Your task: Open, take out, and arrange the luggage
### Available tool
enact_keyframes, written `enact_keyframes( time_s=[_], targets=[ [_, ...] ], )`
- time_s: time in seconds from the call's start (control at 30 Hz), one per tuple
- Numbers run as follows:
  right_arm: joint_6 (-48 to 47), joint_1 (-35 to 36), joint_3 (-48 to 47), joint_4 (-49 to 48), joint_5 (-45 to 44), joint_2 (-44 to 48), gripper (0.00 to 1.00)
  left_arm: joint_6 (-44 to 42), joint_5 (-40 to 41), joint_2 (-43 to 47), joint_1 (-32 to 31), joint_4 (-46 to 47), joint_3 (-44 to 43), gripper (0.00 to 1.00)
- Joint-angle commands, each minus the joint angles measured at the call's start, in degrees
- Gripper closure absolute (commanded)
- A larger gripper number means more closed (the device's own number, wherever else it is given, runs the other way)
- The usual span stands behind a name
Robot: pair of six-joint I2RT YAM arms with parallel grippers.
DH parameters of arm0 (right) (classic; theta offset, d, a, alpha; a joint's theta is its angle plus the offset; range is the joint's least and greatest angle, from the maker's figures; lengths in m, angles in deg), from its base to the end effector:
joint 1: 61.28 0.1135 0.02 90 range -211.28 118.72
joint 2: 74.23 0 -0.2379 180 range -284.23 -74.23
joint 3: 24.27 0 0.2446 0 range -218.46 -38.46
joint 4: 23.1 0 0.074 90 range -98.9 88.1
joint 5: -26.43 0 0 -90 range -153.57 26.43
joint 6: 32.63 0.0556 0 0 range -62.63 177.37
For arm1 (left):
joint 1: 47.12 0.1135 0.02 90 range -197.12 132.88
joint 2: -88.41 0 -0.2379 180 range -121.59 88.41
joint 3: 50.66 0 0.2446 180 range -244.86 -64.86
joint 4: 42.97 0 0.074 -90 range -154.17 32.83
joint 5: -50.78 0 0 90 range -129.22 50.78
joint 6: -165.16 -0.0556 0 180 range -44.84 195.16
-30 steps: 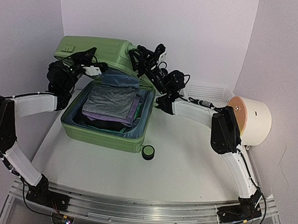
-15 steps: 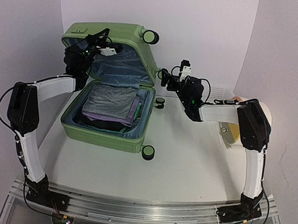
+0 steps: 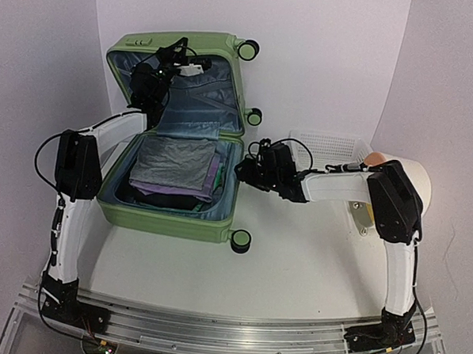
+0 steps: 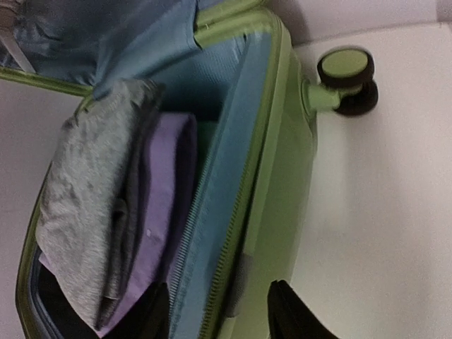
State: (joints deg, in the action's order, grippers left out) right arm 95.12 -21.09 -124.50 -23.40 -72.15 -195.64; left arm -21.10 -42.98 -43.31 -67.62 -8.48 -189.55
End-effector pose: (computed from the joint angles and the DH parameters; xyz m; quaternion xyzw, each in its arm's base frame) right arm 0.3816 0.3115 0.1822 0.0249 0.8219 0.3079 0.4785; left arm 0.4837 -0.1847 0.4077 0.3642 0.1891 0.5493 0.7280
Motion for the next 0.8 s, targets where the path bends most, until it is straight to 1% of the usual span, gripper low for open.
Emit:
enact_keyframes(
  time_s=[0.0, 0.1, 0.13, 0.17, 0.2, 0.23, 0.33, 0.37, 0.4, 0.43, 0.53, 0.67, 0.77],
  targets=[
    [5.85, 1.15, -4.19, 3.29, 4.69, -4.88, 0.56, -2.79, 1.08, -6.52, 3.71, -3.87, -5.2, 1.0],
    [7.03, 1.54, -5.55, 3.25, 3.74, -6.83, 0.6, -3.01, 0.95, -10.2, 3.98, -4.43, -9.73, 1.0],
    [7.63, 1.68, -5.69, 3.25, 2.9, -7.13, 0.61, -3.3, 0.83, -11.12, 4.06, -4.39, -10.71, 0.96],
    [8.28, 1.88, -5.5, 3.22, 2.07, -7.18, 0.63, -3.7, 0.76, -11.78, 4.12, -4.15, -11.07, 0.89],
    [8.91, 2.08, -5.29, 3.19, 1.27, -7.19, 0.64, -4.06, 0.71, -12.28, 4.14, -3.69, -11.2, 0.78],
    [9.22, 2.25, -5.15, 3.17, 0.78, -7.18, 0.64, -4.28, 0.69, -12.39, 4.11, -2.99, -10.84, 0.65],
    [9.53, 2.61, -5.21, 2.98, 0.23, -7.22, 0.64, -4.08, 1.18, -11.52, 4.1, -1.96, -8.53, 0.25],
    [9.43, 2.68, -5.3, 2.91, 0.15, -7.24, 0.64, -3.72, 1.51, -11.19, 4.11, -1.84, -7.92, 0.14],
    [9.35, 2.72, -5.37, 2.9, -0.05, -7.21, 0.63, -3.45, 1.8, -10.77, 4.11, -1.6, -7.49, 0.07],
    [9.29, 2.77, -5.42, 2.9, -0.27, -7.13, 0.63, -3.27, 2.1, -10.4, 4.14, -1.38, -7.08, 0.02],
    [9.26, 2.84, -5.92, 2.81, -0.65, -7.02, 0.63, -2.59, 2.41, -9.43, 4.14, -1.09, -6.58, 0.0],
    [9.22, 2.88, -6.86, 2.81, -1.1, -7.35, 0.67, 2.05, 3.21, -9.78, 4.4, -4.98, -12.36, 0.0],
    [9.24, 2.97, -5.44, 2.87, -1.63, -7.07, 0.73, 4.85, 3.21, -10.15, 4.85, -7.78, -17.02, 0.0]
  ],
)
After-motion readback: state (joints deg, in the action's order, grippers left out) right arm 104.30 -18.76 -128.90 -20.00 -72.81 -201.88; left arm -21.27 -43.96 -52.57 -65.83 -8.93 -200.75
